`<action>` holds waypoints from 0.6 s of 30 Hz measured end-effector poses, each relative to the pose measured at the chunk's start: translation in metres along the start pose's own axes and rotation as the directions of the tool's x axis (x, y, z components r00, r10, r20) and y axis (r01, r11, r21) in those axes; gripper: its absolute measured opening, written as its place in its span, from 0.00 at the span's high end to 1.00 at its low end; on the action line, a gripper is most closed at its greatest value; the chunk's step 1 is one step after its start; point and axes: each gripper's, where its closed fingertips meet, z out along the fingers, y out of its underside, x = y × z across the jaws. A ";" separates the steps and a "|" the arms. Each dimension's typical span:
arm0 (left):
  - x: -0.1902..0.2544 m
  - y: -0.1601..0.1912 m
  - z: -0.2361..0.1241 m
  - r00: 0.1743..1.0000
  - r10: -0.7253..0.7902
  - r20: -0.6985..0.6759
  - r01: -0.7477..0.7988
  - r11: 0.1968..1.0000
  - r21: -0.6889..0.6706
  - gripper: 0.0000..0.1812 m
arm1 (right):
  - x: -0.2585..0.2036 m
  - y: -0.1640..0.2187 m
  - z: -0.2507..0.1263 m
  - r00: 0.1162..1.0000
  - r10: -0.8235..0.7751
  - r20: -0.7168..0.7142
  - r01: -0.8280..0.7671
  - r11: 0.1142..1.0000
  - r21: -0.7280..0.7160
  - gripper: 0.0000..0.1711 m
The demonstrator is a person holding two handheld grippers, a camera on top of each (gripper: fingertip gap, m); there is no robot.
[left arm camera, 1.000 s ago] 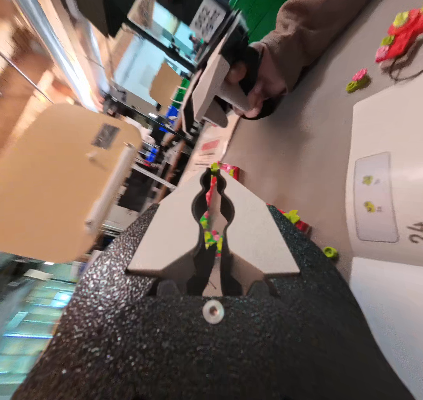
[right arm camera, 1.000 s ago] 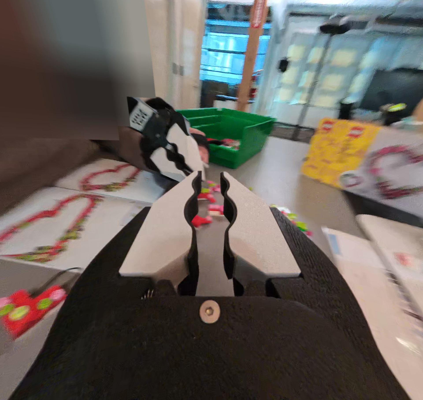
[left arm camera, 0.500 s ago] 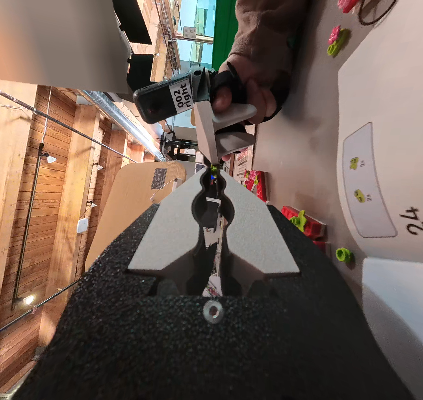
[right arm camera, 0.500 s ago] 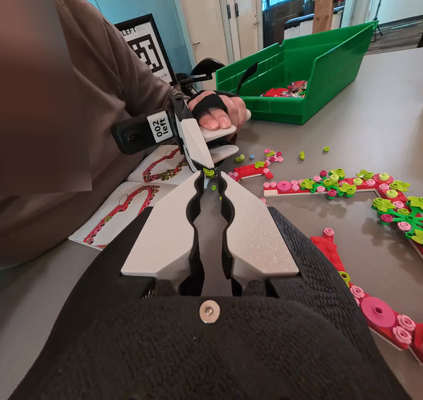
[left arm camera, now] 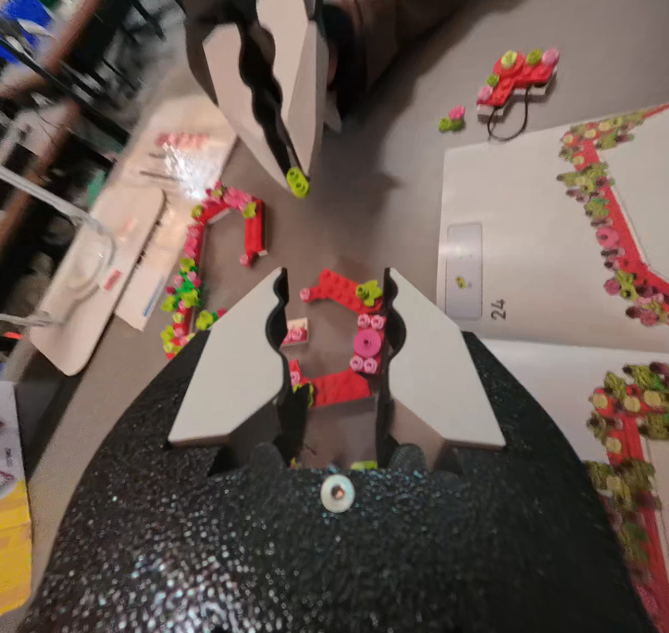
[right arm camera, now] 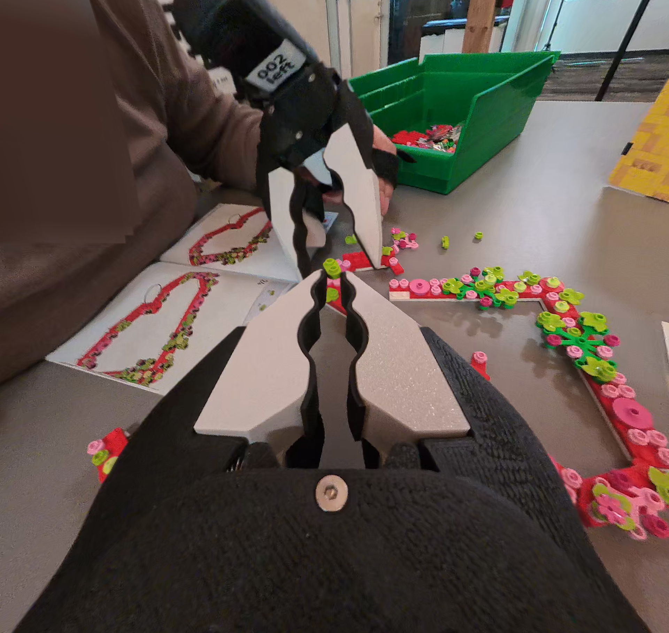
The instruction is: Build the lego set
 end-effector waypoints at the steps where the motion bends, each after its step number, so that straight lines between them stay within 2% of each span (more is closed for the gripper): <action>1: 0.001 0.007 0.000 1.000 -0.006 -0.017 0.005 0.999 -0.034 0.73 | -0.001 0.002 0.001 1.000 -0.012 0.002 0.012 1.000 -0.020 0.97; 6: 0.008 0.027 -0.001 0.992 -0.024 -0.123 0.012 0.996 -0.092 0.77 | -0.005 0.014 0.011 0.999 -0.027 0.044 0.032 0.993 -0.118 0.97; 14: 0.017 0.034 -0.007 0.961 -0.093 -0.262 0.068 0.993 -0.101 0.81 | 0.006 0.014 0.019 0.997 -0.076 0.020 0.079 0.987 -0.142 0.97; 15: 0.016 0.034 -0.006 0.961 -0.092 -0.260 0.068 0.993 -0.098 0.87 | 0.008 0.016 0.022 0.995 -0.095 0.027 0.098 0.982 -0.159 0.97; 16: 0.015 0.036 -0.006 0.963 -0.063 -0.261 0.039 0.995 -0.094 0.90 | 0.010 0.018 0.024 0.993 -0.115 0.039 0.120 0.977 -0.177 0.97; 18: 0.011 0.038 -0.007 0.970 0.043 -0.240 -0.061 0.996 -0.069 0.91 | 0.011 0.024 0.030 0.987 -0.134 0.091 0.151 0.962 -0.226 0.97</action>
